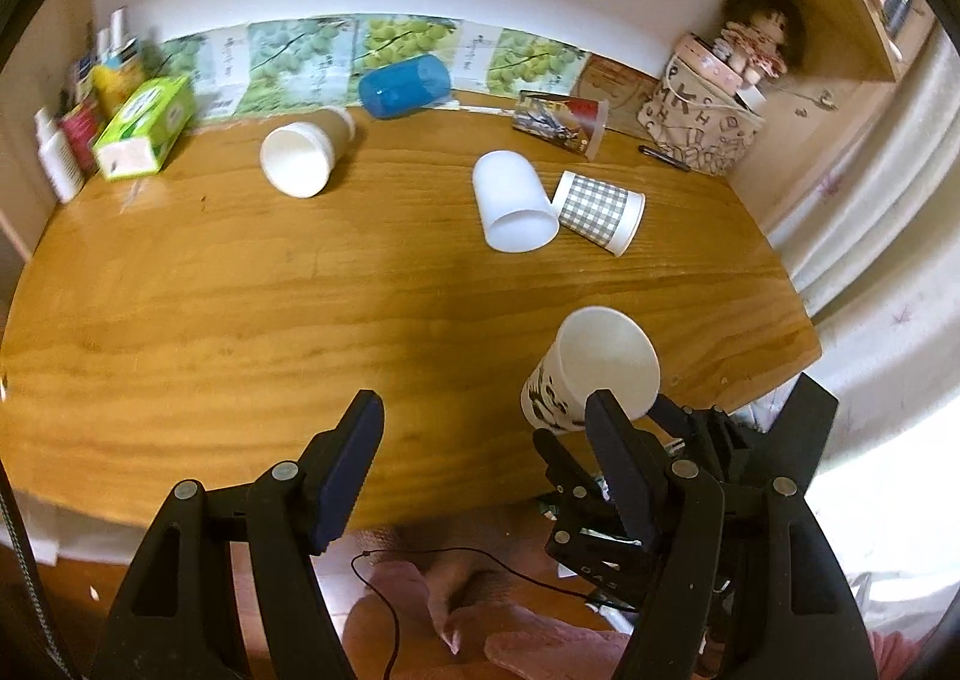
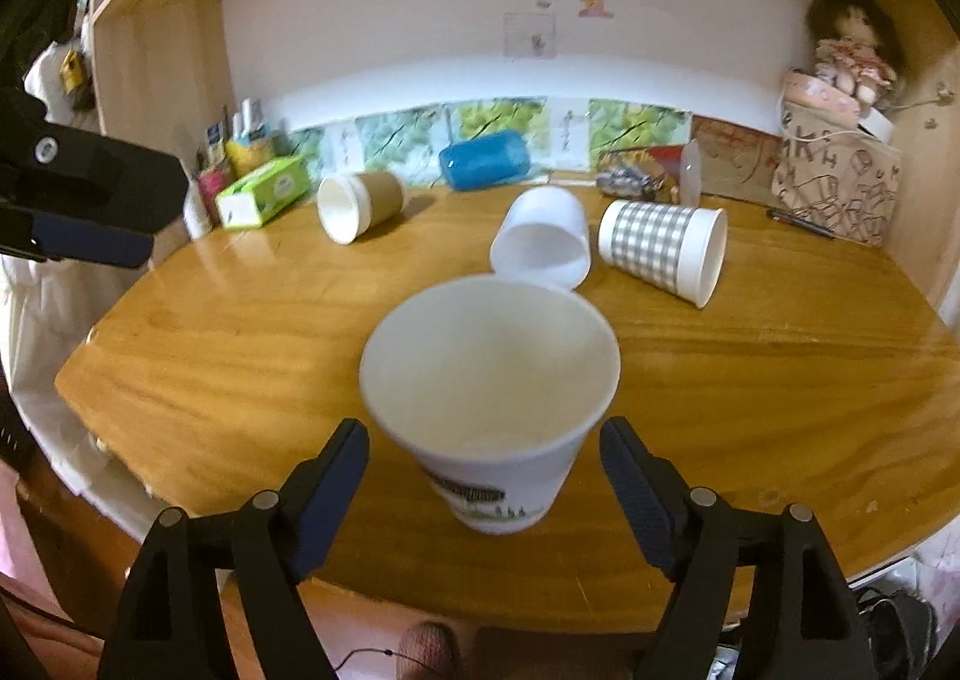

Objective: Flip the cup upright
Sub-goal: 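Open the right gripper and withdraw it from the upright cup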

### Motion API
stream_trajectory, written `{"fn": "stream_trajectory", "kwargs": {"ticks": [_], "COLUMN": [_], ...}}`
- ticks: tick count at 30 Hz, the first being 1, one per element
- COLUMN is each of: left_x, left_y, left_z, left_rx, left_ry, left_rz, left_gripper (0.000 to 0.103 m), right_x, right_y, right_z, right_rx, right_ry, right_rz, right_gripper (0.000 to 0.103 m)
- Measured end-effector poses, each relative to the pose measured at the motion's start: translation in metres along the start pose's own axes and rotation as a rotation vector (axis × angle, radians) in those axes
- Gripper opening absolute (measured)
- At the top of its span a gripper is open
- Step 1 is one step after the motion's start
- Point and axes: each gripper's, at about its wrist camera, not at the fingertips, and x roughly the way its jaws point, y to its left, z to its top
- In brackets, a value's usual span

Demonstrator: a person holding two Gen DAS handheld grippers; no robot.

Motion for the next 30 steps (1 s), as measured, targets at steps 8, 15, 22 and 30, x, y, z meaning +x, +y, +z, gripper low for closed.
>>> {"fn": "stream_trajectory", "kwargs": {"ticks": [8,15,22,30], "left_x": [-0.007,-0.015,-0.031,-0.053], "left_y": [-0.014,-0.038,-0.069,-0.096], "left_z": [-0.035,-0.070,-0.093,-0.091], "left_rx": [-0.068,-0.094,-0.053,0.035], "left_ry": [0.020,0.020,-0.031,-0.109], "left_rz": [0.061,0.095,0.155,0.162], "left_gripper": [0.078,0.080,0.080,0.081], "right_x": [-0.012,-0.039,-0.079,-0.152], "right_y": [0.005,-0.015,-0.035,-0.041], "right_z": [-0.020,-0.041,-0.042,-0.022], "right_rx": [-0.104,-0.117,0.001,0.086], "right_ry": [0.126,0.225,0.291,0.225], "right_rz": [-0.002,-0.042,-0.033,-0.011], "right_gripper": [0.082,0.087,0.094,0.095]}}
